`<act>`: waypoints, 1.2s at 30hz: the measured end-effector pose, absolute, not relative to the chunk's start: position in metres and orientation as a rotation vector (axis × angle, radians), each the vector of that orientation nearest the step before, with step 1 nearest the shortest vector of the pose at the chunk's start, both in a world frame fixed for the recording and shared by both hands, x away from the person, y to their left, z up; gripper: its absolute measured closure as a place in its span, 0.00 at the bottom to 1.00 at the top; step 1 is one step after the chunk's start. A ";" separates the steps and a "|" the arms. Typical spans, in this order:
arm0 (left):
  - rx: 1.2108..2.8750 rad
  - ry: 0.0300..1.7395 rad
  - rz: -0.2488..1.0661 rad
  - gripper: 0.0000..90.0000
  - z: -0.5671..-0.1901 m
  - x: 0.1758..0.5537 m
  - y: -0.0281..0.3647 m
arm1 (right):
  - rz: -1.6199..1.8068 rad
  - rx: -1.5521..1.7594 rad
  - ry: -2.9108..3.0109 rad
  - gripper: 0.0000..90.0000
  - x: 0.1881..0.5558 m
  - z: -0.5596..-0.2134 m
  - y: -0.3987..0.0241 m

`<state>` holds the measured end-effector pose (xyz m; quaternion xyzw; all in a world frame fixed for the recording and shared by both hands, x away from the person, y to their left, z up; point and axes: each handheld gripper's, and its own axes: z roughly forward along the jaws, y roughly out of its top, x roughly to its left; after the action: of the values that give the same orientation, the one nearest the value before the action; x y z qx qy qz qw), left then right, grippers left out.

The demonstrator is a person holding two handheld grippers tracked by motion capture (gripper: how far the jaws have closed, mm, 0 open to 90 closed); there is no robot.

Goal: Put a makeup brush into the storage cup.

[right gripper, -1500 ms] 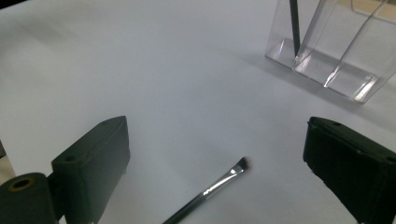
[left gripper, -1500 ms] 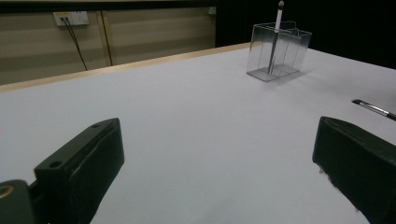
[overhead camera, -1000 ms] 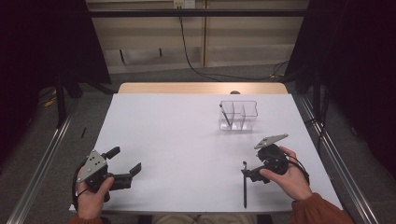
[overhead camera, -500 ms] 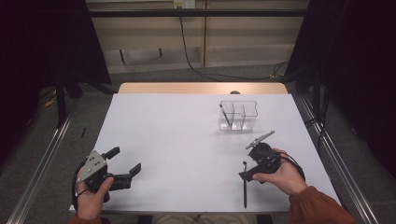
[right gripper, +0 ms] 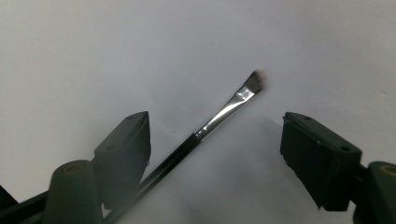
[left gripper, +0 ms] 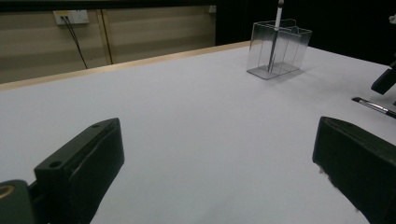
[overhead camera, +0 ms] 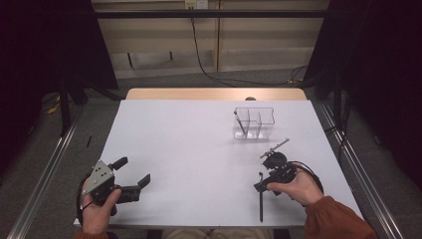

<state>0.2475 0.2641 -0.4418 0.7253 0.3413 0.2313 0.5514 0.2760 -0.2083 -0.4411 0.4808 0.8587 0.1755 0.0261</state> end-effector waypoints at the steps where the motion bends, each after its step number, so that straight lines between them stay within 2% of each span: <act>1: 1.716 0.807 0.548 0.02 -0.442 0.247 0.264 | 0.548 1.484 2.655 0.34 0.277 -0.441 -0.208; 27: 1.719 0.805 0.541 0.02 -0.442 0.248 0.264 | 0.362 1.613 2.674 0.67 0.284 -0.447 -0.197; 36: 1.718 0.809 0.539 0.02 -0.442 0.249 0.264 | 0.222 1.601 2.662 0.72 0.288 -0.447 -0.186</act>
<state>0.2487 0.2642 -0.4423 0.7263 0.3418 0.2278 0.5512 0.2880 -0.1862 -0.4469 0.5139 0.8548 0.0714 0.0136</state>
